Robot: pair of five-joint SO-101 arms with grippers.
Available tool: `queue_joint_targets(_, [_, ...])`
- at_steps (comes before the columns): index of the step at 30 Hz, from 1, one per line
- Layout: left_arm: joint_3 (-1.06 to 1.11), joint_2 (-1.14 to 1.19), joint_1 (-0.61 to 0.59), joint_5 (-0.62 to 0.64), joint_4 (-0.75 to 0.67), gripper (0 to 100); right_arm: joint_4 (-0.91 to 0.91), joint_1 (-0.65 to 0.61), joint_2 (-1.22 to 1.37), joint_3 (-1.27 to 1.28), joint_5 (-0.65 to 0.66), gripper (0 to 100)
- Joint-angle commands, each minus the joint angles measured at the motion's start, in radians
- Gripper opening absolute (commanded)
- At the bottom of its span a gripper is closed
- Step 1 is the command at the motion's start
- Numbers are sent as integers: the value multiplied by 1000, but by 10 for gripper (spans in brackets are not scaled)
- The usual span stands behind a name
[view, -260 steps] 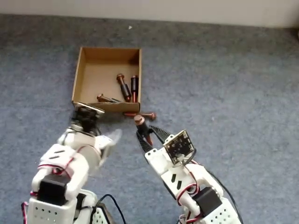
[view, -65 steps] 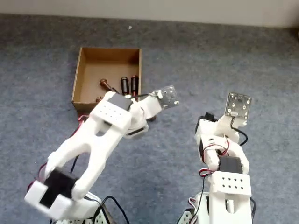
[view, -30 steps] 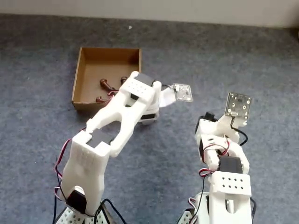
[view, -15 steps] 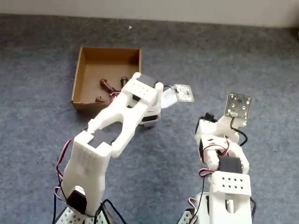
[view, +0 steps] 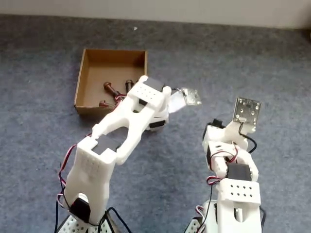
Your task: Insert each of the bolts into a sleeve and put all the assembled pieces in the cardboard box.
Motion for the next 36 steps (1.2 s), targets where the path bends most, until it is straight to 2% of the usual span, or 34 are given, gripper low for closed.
queue_joint_targets(1, [-15,-156,1,98,66,5,-25,12,-27,-12,-8,4])
queue_joint_targets(8, [-12,-341,1,216,130,5,-25,7,-28,-7,-8,4])
queue_joint_targets(13, [102,-529,1,285,118,5,-22,7,-30,-7,-8,4])
queue_joint_targets(23, [562,-1010,-2,466,-184,5,-19,7,-35,-12,-8,4])
queue_joint_targets(26, [674,-1133,-5,519,-267,5,-7,1,-113,-2,-8,4])
queue_joint_targets(29, [754,-1230,-7,586,-324,5,54,-65,-249,19,-6,4])
queue_joint_targets(36, [909,-1443,-2,761,-431,5,82,-282,-576,173,107,4])
